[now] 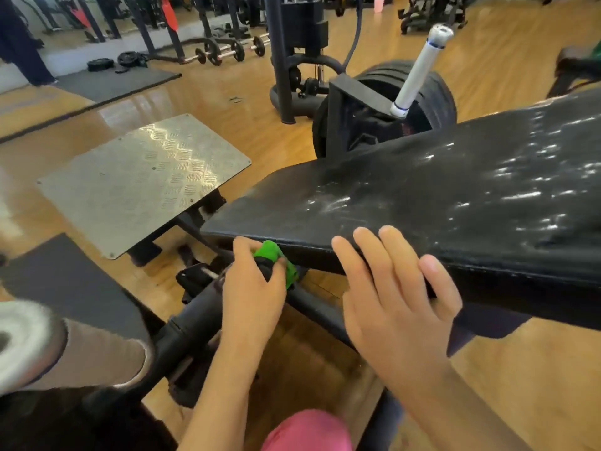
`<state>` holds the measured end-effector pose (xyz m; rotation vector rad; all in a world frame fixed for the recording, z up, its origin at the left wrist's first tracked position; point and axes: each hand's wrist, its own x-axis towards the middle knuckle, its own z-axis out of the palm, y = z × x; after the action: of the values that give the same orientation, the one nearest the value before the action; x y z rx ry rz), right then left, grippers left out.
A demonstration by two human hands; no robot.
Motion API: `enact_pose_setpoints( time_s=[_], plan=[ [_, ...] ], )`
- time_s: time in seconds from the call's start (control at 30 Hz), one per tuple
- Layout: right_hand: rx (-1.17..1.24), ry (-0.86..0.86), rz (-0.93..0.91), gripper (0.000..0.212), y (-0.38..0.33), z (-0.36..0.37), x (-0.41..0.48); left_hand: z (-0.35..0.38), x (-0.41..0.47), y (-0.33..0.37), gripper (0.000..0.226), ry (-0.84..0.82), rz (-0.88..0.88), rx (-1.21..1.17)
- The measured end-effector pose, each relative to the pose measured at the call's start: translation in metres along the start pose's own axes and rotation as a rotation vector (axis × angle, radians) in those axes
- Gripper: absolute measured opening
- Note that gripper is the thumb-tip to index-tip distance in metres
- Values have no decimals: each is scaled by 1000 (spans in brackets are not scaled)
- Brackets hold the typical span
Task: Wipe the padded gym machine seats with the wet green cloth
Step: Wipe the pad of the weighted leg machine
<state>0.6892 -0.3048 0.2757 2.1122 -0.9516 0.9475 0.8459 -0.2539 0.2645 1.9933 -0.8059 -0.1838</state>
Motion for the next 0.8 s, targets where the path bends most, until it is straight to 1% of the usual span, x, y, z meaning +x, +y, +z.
enact_pose_setpoints(
  time_s=[0.1,0.2,0.27,0.37,0.43,0.47,0.53,0.6,0.67,0.73,0.77,0.8],
  plan=[
    [87,-199,56,47,-7,-26,2,-6,-13,23,20,-43,-54,-90],
    [278,-352,192,50,-13,-51,13,-18,-30,49,20,-154,-135,-205],
    [376,-471,257,51,-12,-65,24,-33,-42,70,21,-199,-199,-260],
    [505,-721,262,57,0,-88,38,-66,-56,104,22,-204,-252,-289],
    [654,-870,278,57,8,-107,46,-91,-63,129,24,-227,-289,-288],
    [749,-930,344,56,12,-119,50,-103,-66,142,24,-247,-312,-305],
    [981,-1018,594,49,20,-152,60,-125,-72,167,23,-312,-368,-365],
    [1195,-1044,812,35,28,-191,79,-144,-78,194,22,-383,-413,-403],
    [1309,-1034,991,22,37,-230,98,-159,-84,220,20,-448,-438,-435],
    [1397,-1001,1168,20,45,-266,117,-171,-91,247,20,-513,-446,-468],
    [1435,-932,1223,24,50,-281,125,-176,-94,261,21,-549,-439,-480],
    [1461,-846,1274,32,54,-294,130,-181,-97,274,23,-585,-434,-494]
  ],
)
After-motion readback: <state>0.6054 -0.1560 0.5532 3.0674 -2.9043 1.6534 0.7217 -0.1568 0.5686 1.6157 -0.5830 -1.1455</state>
